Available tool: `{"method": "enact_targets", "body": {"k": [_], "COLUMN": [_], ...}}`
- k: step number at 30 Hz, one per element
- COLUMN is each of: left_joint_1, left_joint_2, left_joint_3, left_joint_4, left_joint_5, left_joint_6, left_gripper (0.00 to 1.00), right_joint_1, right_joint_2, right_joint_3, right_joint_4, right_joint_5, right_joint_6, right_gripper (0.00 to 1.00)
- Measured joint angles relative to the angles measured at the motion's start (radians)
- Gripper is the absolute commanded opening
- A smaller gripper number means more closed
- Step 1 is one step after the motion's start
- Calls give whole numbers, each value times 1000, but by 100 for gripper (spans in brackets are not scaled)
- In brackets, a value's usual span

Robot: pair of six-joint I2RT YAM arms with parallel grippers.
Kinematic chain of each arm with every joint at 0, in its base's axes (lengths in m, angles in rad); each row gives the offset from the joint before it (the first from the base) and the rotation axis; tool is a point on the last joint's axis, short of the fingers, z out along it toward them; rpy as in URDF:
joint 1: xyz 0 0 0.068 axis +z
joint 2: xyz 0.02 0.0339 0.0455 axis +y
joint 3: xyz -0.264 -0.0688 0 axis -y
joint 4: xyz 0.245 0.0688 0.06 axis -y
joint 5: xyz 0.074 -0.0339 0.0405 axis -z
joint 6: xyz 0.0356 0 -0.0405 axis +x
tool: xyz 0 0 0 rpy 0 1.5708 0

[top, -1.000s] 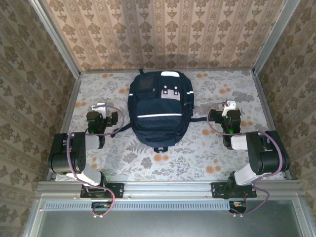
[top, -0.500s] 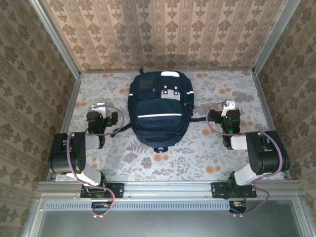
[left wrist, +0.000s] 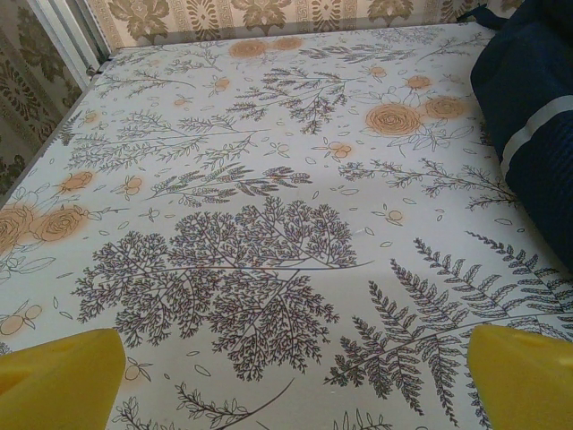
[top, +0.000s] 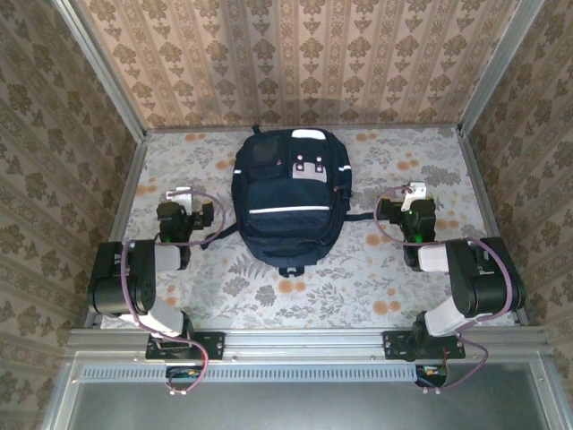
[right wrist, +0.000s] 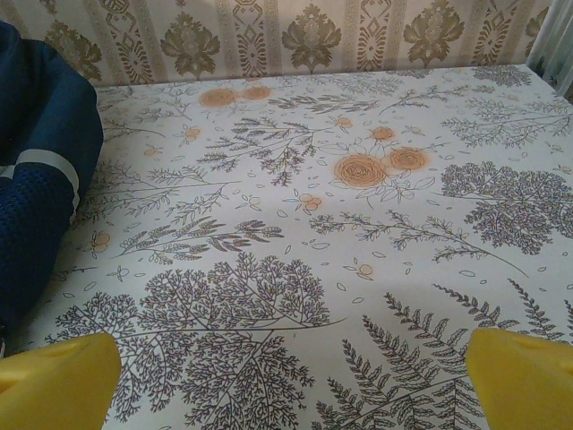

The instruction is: Pack the student bag

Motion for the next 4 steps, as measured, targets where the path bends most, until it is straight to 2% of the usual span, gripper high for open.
{"method": "enact_targets", "body": {"k": [4], "left_joint_1": [0], "left_joint_2": [0], "left_joint_3": [0], "left_joint_4": [0], "left_joint_5": [0], "left_joint_6": [0], "left_gripper": [100], "right_joint_1": [0], "right_joint_2": [0], "right_joint_3": [0], "right_joint_4": [0], "right_joint_5": [0], "right_joint_6": [0], "right_gripper": [100]}}
